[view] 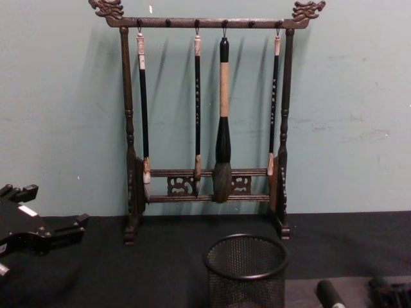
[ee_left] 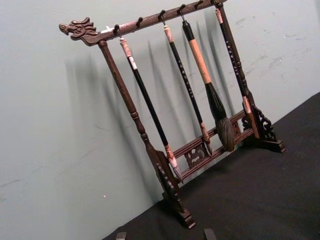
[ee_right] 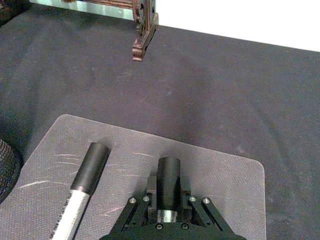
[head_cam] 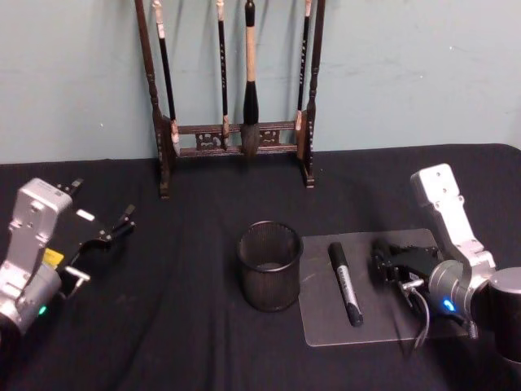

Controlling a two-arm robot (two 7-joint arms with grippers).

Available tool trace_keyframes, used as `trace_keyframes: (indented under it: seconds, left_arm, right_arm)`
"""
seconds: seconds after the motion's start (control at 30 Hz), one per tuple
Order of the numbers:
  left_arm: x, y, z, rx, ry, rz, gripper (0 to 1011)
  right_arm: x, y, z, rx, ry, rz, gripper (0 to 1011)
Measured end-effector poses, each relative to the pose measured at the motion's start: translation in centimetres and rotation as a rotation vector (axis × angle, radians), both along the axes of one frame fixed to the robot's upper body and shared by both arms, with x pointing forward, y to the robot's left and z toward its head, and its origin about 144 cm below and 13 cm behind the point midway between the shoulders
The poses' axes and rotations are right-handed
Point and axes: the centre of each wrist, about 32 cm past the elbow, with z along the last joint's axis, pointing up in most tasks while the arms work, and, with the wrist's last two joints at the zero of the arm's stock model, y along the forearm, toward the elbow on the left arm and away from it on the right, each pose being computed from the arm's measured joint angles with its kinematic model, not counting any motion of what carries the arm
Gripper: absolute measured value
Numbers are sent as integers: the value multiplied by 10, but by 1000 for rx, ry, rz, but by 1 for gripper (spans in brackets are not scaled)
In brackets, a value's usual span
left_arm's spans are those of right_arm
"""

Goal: Pick up the water-based marker from the table and place it into the pen holder.

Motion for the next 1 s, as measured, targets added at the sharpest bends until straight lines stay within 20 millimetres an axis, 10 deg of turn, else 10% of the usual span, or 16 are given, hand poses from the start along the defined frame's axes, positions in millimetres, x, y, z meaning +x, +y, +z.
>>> trace_keyframes:
  seconds: [1.0]
  left_arm:
    - [0, 0, 0, 0, 0, 0, 1001]
  right_arm:
    - [0, -6, 13, 97, -167, 62, 264]
